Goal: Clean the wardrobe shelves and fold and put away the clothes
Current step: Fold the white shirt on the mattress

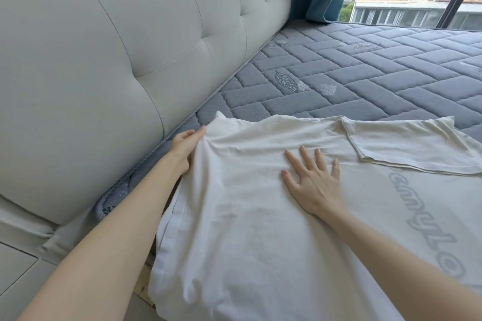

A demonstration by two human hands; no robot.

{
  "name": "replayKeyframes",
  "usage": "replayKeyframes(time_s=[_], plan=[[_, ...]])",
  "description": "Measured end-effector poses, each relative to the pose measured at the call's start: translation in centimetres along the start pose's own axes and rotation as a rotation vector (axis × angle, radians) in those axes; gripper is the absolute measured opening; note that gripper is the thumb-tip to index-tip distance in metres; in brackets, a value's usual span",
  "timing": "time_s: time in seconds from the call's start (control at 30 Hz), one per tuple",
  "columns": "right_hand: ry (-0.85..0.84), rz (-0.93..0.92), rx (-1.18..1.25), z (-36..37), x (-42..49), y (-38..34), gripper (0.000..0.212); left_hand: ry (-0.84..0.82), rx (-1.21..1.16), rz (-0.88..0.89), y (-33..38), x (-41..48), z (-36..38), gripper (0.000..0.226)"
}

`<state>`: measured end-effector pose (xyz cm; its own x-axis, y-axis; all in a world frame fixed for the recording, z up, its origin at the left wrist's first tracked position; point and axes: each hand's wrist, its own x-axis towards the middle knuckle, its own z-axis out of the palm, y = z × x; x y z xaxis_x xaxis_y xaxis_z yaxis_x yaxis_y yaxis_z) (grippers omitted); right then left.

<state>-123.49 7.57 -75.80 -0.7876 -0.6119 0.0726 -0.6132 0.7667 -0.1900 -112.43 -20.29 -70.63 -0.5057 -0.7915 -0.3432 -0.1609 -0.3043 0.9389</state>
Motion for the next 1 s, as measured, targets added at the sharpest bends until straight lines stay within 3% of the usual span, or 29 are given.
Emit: replayKeyframes(time_s=[0.1, 0.17, 0.33, 0.4, 0.47, 0.53, 0.6, 0.7, 0.9, 1.0], plan=[[-0.009, -0.002, -0.002, 0.1, 0.6, 0.0, 0.06, -0.129, -0.119, -0.13, 1.0, 1.3, 0.0, 0.024], [-0.002, -0.009, -0.008, 0.2, 1.1, 0.0, 0.062, -0.117, -0.143, -0.118, 1.0, 2.3, 0.6, 0.026], [-0.004, -0.018, 0.003, 0.4, 2.1, -0.3, 0.073, 0.056, -0.171, 0.291, 1.4, 3.1, 2.1, 0.055], [0.001, -0.019, 0.007, 0.4, 2.4, -0.3, 0.073, 0.194, -0.016, 0.522, 1.8, 3.1, 2.1, 0.054], [0.008, -0.02, 0.006, 0.5, 2.5, -0.2, 0.072, 0.346, 0.312, 0.807, 2.1, 3.2, 1.7, 0.049], [0.008, -0.019, 0.004, 0.6, 2.6, -0.2, 0.073, 0.303, 0.67, 0.906, 1.9, 3.3, 1.6, 0.044], [0.006, -0.021, 0.004, 0.6, 2.5, -0.3, 0.073, 0.222, 0.948, 0.717, 1.0, 4.2, 1.7, 0.036], [0.006, -0.022, 0.008, 0.5, 2.5, -0.2, 0.072, 0.292, 0.969, 0.333, -0.1, 5.2, 1.8, 0.049], [0.018, -0.023, 0.007, 0.6, 2.5, -0.2, 0.07, 0.195, 0.714, 0.072, -0.8, 9.9, 1.8, 0.076], [0.015, -0.026, 0.006, 0.7, 2.4, -0.2, 0.071, 0.262, 0.685, 0.157, 0.3, 8.5, 2.7, 0.047]])
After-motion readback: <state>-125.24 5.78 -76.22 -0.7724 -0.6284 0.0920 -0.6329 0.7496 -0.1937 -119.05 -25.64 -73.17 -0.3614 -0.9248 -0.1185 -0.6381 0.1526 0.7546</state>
